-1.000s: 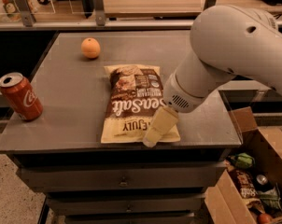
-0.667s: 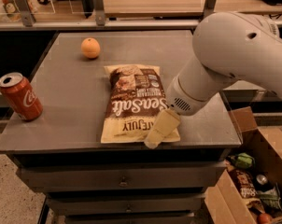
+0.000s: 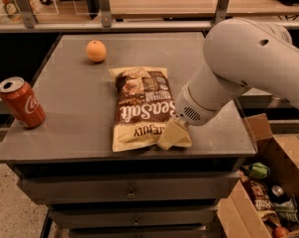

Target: Move brown chip bag near orange

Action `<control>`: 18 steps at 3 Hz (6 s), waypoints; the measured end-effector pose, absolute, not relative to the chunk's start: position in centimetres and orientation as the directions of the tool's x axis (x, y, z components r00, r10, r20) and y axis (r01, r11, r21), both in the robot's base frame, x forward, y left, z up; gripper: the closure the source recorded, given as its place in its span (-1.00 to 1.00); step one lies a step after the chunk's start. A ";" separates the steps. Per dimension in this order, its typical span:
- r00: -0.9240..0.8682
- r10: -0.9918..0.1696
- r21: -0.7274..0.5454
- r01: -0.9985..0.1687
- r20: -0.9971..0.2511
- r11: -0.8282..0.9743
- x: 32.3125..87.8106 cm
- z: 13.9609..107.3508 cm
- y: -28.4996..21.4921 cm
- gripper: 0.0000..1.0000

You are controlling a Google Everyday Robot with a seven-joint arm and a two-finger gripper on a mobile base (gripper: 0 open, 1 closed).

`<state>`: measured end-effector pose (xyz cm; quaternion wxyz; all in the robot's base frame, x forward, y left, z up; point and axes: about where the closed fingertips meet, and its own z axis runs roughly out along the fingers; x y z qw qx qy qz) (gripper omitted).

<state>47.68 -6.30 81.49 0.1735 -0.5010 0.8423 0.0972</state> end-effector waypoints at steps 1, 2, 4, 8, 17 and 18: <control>-0.429 -0.814 -0.008 -0.883 -0.391 0.469 47.8 81.9 -6.1 0.27; -0.413 -0.819 -0.040 -0.884 -0.398 0.465 48.6 84.1 -6.8 0.74; -0.319 -0.839 -0.210 -0.872 -0.440 0.442 51.6 94.1 -8.6 1.00; -0.138 -0.789 -0.366 -0.829 -0.598 0.423 59.6 108.1 -7.0 1.00; 0.279 -0.699 -0.700 -0.567 -0.659 0.433 70.2 111.7 -3.5 1.00; 0.321 -0.668 -0.710 -0.537 -0.671 0.455 71.4 110.5 -3.0 1.00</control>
Offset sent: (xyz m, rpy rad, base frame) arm 0.0231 -0.0147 0.0578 -0.0104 -0.0782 0.0147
